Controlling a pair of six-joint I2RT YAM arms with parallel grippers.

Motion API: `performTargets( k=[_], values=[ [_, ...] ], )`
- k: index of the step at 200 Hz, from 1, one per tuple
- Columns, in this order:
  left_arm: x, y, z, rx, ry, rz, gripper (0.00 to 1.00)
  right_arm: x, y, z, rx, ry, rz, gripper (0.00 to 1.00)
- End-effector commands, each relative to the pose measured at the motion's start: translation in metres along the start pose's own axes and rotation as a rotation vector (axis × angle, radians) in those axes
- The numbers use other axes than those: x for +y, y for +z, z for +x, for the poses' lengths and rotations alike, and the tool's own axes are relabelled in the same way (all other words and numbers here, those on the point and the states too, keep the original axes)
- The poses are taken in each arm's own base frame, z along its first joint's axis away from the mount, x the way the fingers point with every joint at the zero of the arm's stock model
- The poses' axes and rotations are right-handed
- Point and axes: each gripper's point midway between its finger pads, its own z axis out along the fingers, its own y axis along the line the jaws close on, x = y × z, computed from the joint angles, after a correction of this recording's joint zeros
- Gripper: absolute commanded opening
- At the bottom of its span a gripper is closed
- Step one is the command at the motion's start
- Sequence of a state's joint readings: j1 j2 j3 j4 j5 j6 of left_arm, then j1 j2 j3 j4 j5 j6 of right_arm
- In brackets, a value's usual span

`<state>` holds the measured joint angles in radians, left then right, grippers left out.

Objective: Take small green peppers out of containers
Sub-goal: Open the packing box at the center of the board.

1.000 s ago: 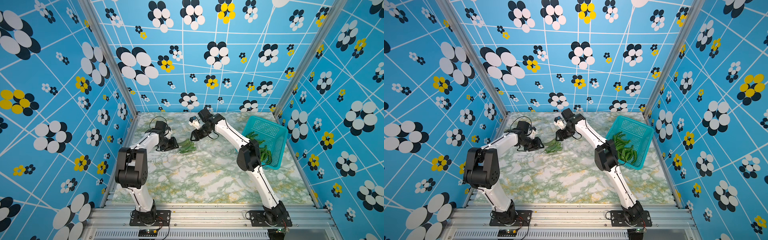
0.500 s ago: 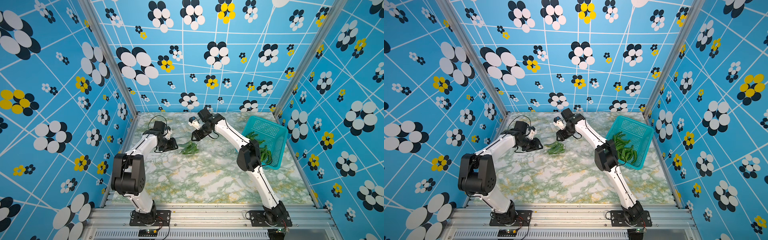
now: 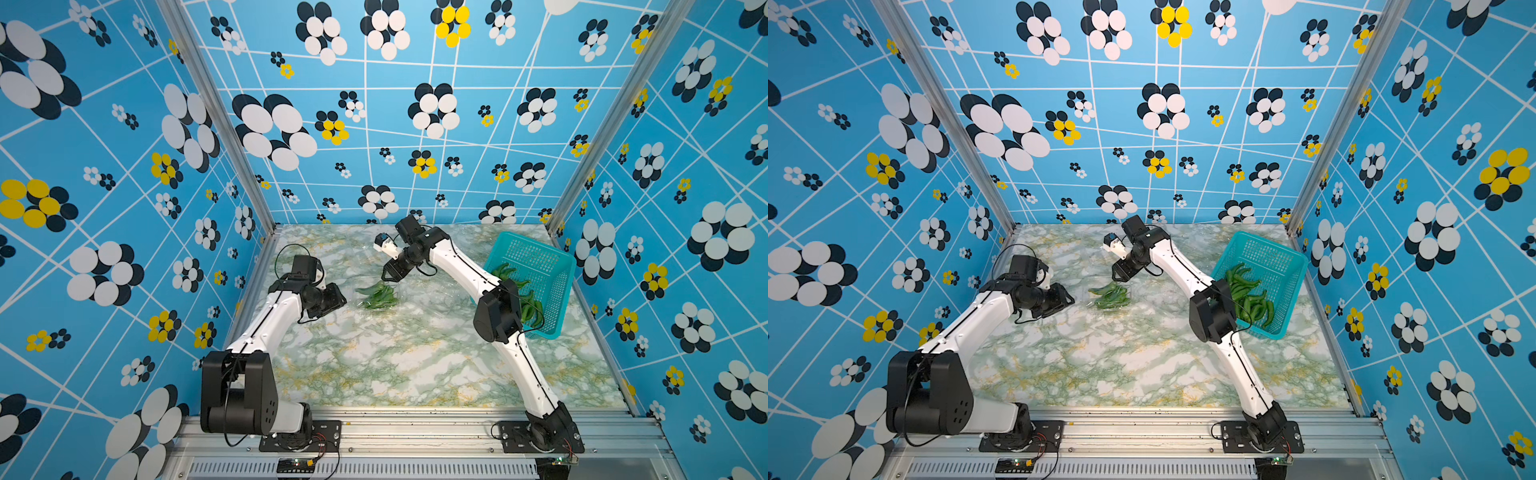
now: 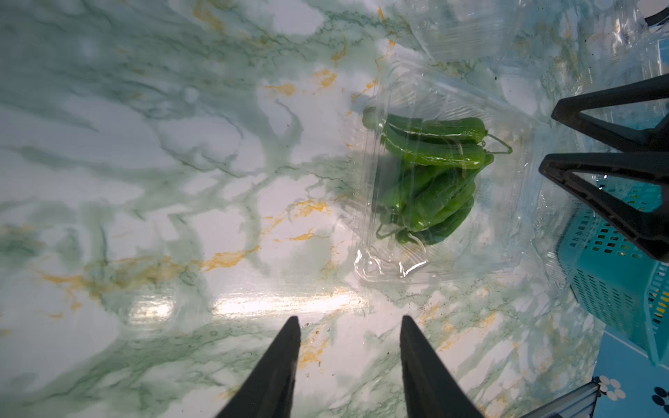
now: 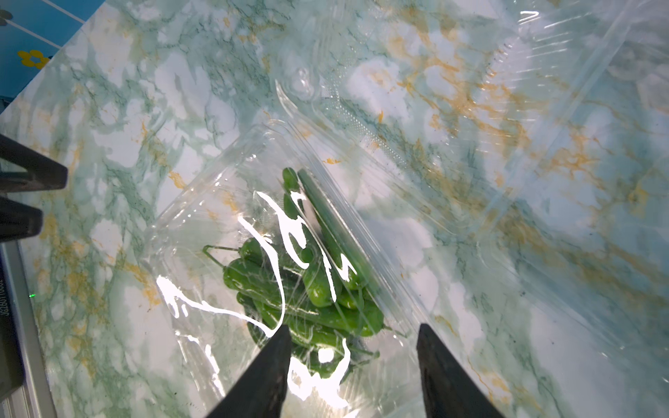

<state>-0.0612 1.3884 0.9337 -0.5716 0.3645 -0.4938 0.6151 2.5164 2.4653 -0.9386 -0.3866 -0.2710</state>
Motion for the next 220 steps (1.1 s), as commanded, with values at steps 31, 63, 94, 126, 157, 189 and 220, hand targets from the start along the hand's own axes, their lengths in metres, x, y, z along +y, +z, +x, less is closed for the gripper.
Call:
performTargets(
  k=[31,63,94,126,157,189,220],
  values=[
    [-0.015,0.013,0.047,0.035,-0.161,0.033,0.46,0.005,0.016,0.007,0.009,-0.02,-0.083,0.57],
    [-0.01,0.027,0.056,0.047,-0.209,0.025,0.45,0.013,0.014,0.012,0.023,-0.013,-0.121,0.57],
    [0.003,0.046,0.058,0.061,-0.257,-0.008,0.44,0.021,0.009,0.022,0.058,0.012,-0.139,0.56],
    [0.013,0.052,0.045,0.005,-0.31,0.006,0.44,0.028,0.0,0.036,0.086,0.022,-0.14,0.56],
    [0.013,0.049,0.037,-0.03,-0.321,0.024,0.44,0.031,-0.003,0.046,0.107,0.028,-0.125,0.56],
    [0.02,0.045,0.034,-0.055,-0.347,0.03,0.44,0.034,-0.008,0.038,0.083,0.034,-0.132,0.56],
    [0.027,0.044,0.031,-0.079,-0.38,0.044,0.4,0.033,-0.008,0.034,0.079,0.041,-0.133,0.57]
  ],
)
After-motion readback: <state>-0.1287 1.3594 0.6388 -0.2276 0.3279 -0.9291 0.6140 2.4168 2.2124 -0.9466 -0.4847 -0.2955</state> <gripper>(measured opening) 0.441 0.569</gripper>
